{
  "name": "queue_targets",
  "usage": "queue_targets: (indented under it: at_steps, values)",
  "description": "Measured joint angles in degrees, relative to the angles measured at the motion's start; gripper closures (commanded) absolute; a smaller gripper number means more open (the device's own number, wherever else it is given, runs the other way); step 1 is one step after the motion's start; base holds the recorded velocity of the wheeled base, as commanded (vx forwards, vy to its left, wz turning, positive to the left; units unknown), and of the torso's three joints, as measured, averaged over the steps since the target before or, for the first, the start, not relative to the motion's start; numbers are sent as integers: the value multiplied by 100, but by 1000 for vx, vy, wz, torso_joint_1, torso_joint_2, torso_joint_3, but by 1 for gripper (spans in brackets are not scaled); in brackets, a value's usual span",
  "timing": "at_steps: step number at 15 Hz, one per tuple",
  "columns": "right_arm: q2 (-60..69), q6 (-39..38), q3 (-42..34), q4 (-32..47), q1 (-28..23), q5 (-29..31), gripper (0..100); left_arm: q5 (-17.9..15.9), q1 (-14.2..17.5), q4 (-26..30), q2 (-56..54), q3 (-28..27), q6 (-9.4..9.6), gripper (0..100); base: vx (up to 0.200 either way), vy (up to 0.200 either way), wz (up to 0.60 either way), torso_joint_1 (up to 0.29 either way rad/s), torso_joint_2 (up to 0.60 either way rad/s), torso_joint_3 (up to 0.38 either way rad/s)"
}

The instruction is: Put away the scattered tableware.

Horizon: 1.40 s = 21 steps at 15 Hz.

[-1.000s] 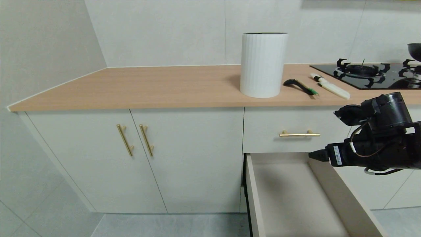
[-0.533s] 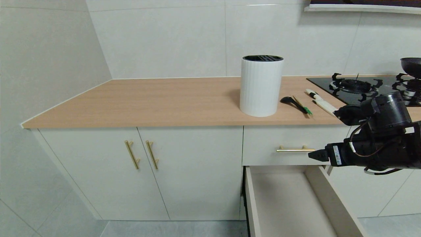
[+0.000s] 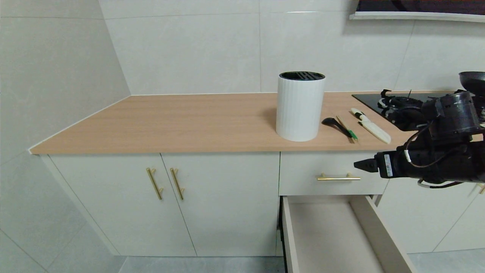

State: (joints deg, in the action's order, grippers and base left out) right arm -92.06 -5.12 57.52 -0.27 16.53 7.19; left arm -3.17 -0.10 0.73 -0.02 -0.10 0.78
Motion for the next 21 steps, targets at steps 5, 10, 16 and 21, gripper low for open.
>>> queue_targets:
  at_steps: [5,10,16,21]
  values:
    - [-691,201,1412,-22,-107,9,0,2,0,0,0,0,1,0,0,0,0,0,0,0]
    - [-1775,176,2622,-132,-300,485,0,0,2,0,0,-4,0,0,0,0,0,0,0,0]
    - [-2461,176,2978,-358,-661,534,0,0,2,0,0,-1,1,0,0,0,0,0,0,0]
    - [-2822,173,3146,-354,-683,541,0,0,0,0,0,-1,0,0,0,0,0,0,0,0]
